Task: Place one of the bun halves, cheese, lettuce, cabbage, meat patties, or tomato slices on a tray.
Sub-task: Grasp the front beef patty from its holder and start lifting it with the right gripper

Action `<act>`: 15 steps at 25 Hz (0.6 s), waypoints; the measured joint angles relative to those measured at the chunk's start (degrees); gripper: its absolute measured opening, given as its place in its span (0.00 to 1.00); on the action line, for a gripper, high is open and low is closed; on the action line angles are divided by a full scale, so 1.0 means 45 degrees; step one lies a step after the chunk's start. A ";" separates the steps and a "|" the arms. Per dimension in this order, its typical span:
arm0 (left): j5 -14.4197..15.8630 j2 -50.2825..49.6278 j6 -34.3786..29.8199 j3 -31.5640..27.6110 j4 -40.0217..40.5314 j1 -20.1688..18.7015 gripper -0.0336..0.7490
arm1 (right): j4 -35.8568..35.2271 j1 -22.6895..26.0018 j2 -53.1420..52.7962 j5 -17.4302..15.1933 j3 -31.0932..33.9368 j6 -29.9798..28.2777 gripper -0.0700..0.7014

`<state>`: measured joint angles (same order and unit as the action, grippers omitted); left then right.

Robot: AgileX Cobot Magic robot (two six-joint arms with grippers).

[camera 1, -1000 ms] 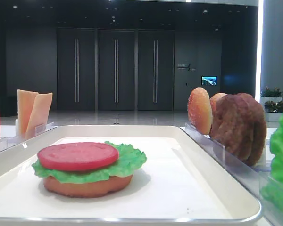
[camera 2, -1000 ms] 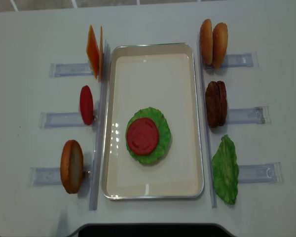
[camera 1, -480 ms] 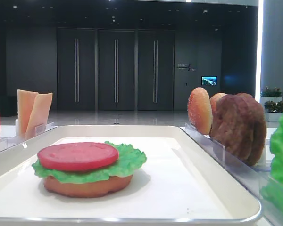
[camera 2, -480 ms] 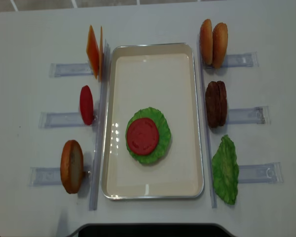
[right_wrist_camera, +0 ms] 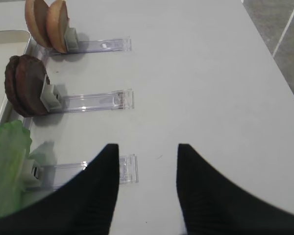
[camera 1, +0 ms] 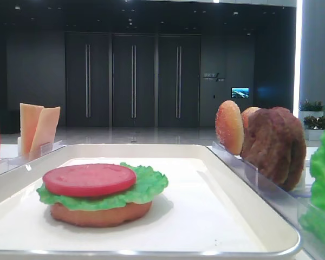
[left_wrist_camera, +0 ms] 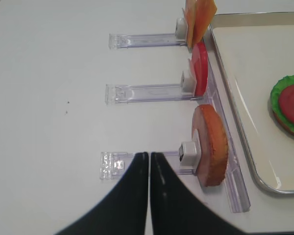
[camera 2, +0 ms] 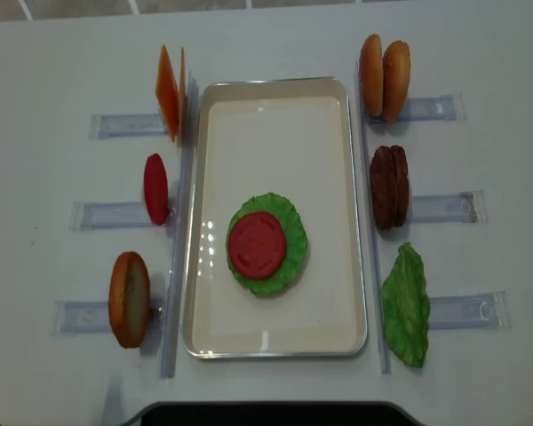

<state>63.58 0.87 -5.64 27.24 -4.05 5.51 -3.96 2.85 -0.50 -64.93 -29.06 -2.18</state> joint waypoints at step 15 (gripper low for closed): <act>0.0000 0.0000 0.0000 0.0000 0.0000 0.0000 0.03 | -0.0010 0.0000 0.0969 0.0000 -0.0531 -0.0028 0.45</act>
<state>63.58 0.87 -5.64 27.24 -4.05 5.51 -4.01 2.85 3.86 -64.93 -31.45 -2.30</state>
